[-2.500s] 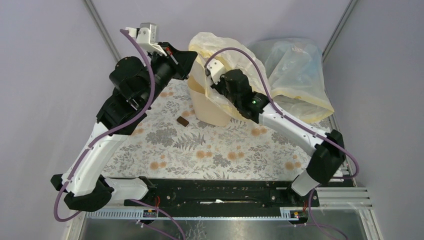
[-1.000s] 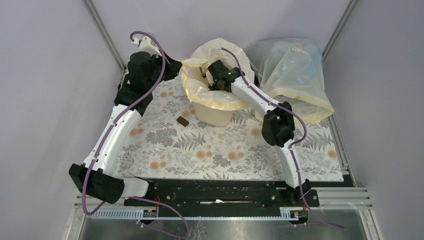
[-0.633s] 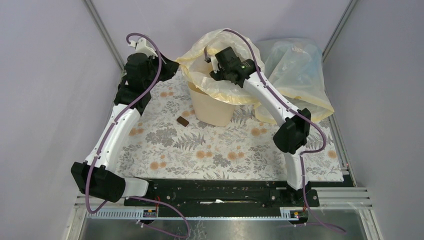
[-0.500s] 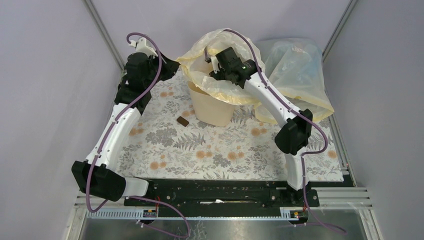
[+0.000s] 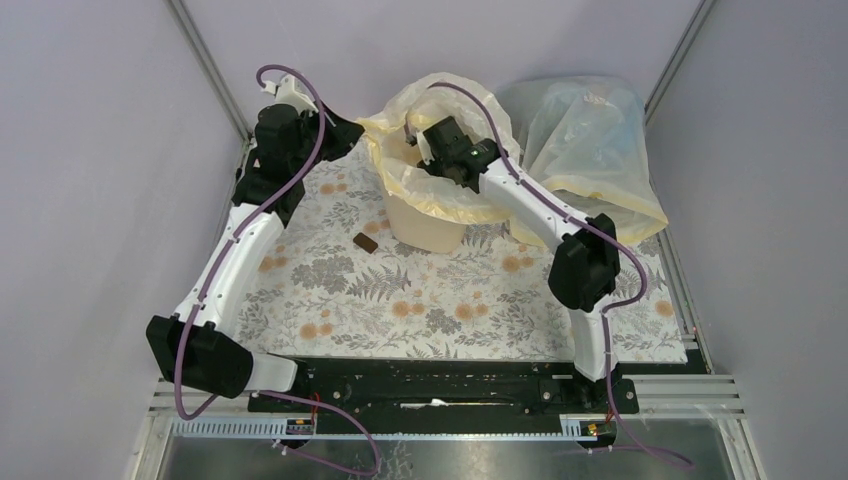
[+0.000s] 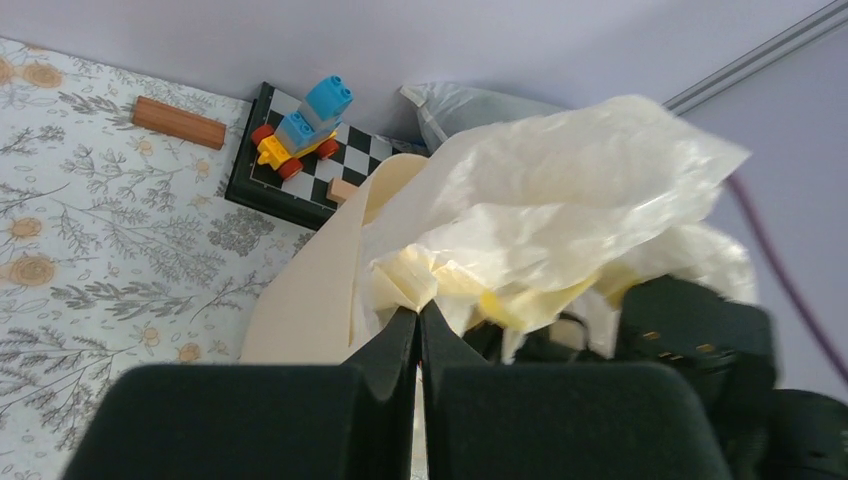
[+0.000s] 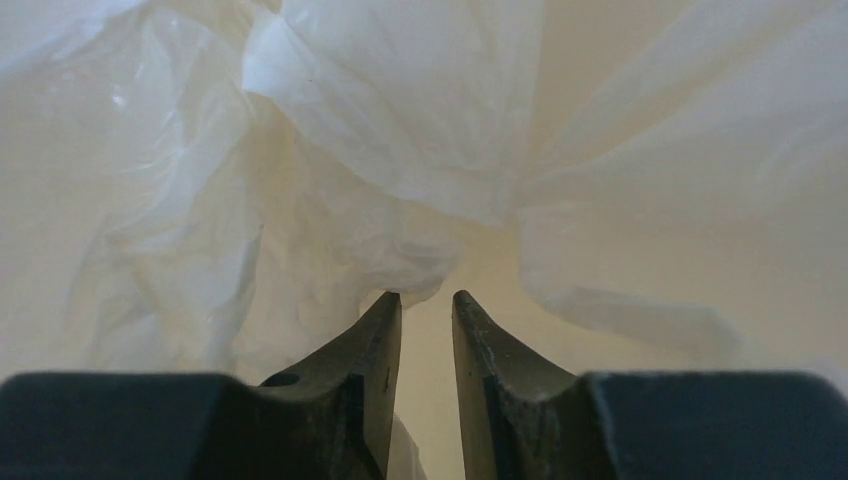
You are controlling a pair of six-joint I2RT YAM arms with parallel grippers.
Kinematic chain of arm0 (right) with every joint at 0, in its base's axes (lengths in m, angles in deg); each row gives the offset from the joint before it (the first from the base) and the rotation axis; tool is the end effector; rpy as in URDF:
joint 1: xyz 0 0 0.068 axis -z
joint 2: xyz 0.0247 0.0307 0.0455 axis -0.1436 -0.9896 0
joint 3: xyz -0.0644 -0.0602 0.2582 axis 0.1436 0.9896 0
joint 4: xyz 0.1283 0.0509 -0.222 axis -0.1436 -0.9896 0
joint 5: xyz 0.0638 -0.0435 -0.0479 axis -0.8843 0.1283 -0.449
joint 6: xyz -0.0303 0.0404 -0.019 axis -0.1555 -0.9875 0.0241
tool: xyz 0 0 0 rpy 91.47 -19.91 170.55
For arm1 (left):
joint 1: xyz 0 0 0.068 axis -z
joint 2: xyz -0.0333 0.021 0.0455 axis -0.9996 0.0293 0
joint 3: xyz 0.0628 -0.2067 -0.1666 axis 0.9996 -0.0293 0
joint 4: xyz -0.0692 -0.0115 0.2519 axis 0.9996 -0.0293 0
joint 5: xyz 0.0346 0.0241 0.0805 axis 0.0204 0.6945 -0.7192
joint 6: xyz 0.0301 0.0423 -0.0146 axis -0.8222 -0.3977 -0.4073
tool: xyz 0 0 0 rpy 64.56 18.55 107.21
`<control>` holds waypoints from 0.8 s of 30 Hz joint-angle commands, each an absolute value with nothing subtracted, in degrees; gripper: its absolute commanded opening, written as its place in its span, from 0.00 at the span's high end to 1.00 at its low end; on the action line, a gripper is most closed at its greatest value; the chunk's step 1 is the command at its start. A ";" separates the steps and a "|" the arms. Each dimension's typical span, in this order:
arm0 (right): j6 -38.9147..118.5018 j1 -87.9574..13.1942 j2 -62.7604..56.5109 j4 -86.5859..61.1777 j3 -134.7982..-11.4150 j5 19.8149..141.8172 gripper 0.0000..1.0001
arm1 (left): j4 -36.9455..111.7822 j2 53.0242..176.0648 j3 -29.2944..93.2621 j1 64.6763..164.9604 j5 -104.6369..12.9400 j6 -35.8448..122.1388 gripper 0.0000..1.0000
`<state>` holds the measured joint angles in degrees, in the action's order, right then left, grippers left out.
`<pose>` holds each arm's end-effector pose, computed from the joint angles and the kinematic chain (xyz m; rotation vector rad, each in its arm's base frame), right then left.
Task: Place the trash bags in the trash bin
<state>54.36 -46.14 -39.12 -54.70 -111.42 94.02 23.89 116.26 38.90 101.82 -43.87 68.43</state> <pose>0.3687 0.2825 0.3167 -0.8752 2.2007 0.1392 0.3015 -0.0788 0.4212 -0.2301 1.7865 -0.7931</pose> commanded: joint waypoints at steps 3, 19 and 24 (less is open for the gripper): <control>56.80 -47.37 -41.03 -51.36 -108.33 97.25 0.62 | 27.27 119.39 43.99 101.41 -44.61 69.05 1.00; 59.21 -47.74 -43.48 -51.68 -108.36 94.88 0.60 | 32.63 113.38 34.81 100.89 -52.29 61.72 0.29; 58.78 -47.72 -44.20 -52.12 -109.16 94.09 0.60 | 33.27 108.01 31.76 100.93 -56.51 56.30 0.17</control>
<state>58.38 -47.15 -43.43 -52.07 -108.06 95.40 27.89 113.18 32.52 101.20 -51.87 62.27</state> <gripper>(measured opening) 0.395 0.789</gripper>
